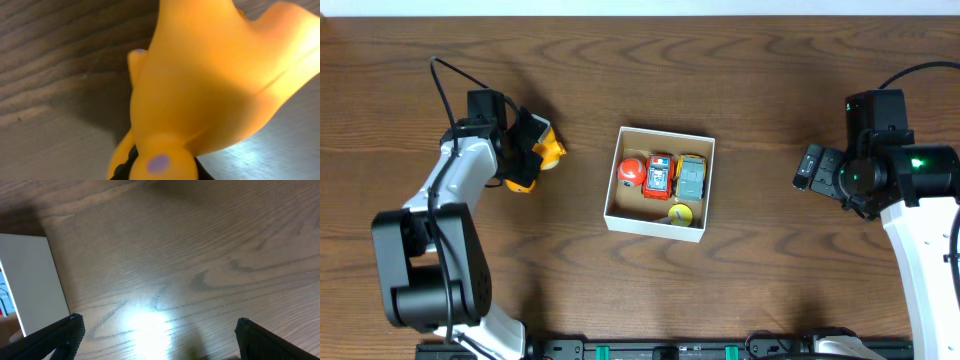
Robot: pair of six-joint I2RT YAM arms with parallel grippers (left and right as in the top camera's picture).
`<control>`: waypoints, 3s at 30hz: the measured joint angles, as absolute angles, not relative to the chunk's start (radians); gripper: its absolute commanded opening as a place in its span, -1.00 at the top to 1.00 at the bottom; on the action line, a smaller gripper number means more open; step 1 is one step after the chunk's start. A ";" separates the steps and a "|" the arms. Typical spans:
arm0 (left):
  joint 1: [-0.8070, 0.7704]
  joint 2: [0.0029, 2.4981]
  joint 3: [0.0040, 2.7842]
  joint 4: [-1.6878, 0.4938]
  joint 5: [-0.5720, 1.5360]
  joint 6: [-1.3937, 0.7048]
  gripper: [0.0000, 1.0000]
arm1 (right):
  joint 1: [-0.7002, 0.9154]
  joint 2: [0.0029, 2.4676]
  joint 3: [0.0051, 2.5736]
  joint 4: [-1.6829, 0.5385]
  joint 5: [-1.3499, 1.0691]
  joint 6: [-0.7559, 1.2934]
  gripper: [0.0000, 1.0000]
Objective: Pack container
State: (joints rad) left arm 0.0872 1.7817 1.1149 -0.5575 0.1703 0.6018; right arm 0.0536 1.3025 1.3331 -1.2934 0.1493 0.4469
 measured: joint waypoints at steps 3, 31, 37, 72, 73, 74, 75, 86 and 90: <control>0.048 1.706 1.113 -0.581 0.178 0.593 0.81 | 0.054 1.303 1.333 -1.293 0.149 0.443 -0.99; -0.668 1.440 1.112 -0.684 0.196 0.603 0.88 | 0.054 1.303 1.333 -1.297 0.149 0.439 -0.98; -0.667 1.564 1.112 -0.673 0.195 0.603 0.88 | 0.054 1.303 1.333 -1.299 0.149 0.439 -0.99; -0.448 1.204 1.112 -0.685 0.055 0.321 -0.96 | 0.054 1.303 1.333 -1.252 0.150 0.429 -0.98; -0.405 1.200 1.112 -0.678 0.044 0.292 -0.96 | 0.054 1.303 1.333 -1.236 0.150 0.421 -0.98; -0.359 1.196 1.112 -0.668 0.036 0.264 -0.96 | 0.054 1.303 1.333 -1.214 0.150 0.409 -0.98; -0.315 1.195 1.112 -0.654 0.025 0.236 -0.96 | 0.054 1.303 1.333 -1.190 0.149 0.395 -0.98; 0.033 1.194 1.112 -0.562 -0.009 0.010 -0.96 | 0.057 1.302 1.332 -0.822 0.157 0.218 -0.98; 0.039 1.188 1.112 -0.577 -0.009 -0.004 -0.96 | 0.057 1.302 1.331 -0.824 0.154 0.199 -0.99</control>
State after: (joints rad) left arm 0.0387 1.1877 1.1122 -0.5770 -0.0086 -0.0036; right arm 0.0566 1.3022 1.3312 -0.8238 0.1539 0.1989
